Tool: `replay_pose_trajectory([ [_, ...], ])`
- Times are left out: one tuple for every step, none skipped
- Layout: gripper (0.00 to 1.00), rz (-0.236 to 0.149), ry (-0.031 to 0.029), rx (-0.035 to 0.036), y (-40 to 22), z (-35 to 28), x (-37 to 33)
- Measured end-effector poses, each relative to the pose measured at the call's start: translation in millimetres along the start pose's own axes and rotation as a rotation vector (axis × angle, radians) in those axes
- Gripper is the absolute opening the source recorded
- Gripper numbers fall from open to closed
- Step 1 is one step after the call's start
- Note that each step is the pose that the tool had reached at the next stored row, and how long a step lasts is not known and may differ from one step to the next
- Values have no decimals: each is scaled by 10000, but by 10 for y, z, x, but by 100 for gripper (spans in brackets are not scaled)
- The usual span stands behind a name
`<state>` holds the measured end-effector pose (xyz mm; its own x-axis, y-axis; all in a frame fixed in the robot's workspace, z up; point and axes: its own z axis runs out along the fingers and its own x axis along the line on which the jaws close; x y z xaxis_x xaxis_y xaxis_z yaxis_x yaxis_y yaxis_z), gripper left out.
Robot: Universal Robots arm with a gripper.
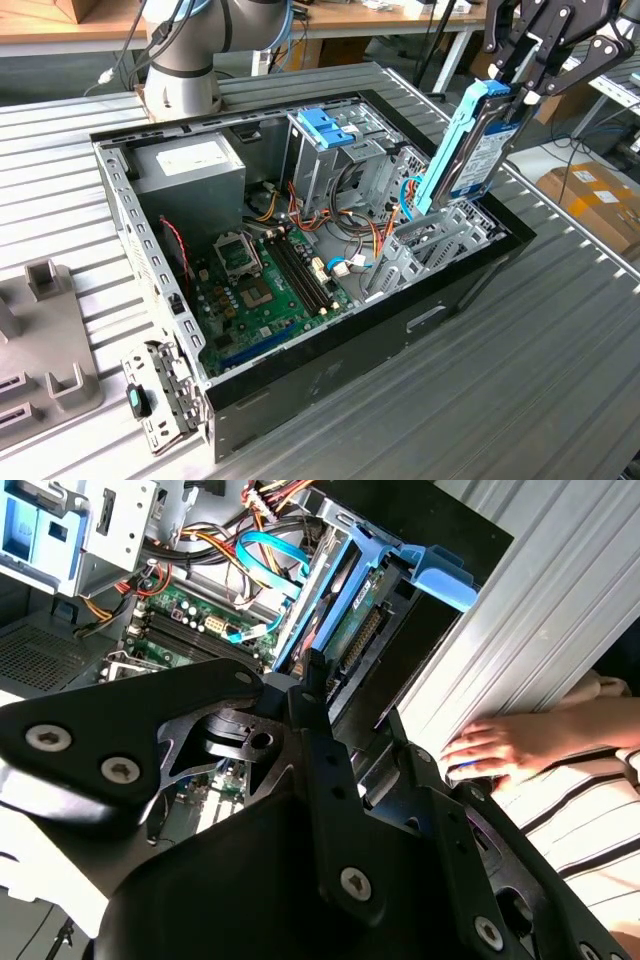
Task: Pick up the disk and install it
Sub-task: 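Pick up the disk, then insert the disk into the insertion slot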
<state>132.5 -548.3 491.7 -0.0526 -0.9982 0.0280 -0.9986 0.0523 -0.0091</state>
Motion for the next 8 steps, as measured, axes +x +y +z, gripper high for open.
replay_pose_trajectory([
  [35, 0, -1, 0, 0, 1, 0],
  [35, 0, -1, 0, 3, 3, 0],
  [35, 0, -2, 0, 4, 5, 0],
  [35, 0, -1, 0, 5, 8, 0],
  [35, 0, 0, 0, 5, 13, 0],
  [35, -1, 2, 0, 5, 28, 1],
  [35, 0, 0, 0, 6, 56, 4],
  [35, 0, -1, 0, 6, 65, 6],
])
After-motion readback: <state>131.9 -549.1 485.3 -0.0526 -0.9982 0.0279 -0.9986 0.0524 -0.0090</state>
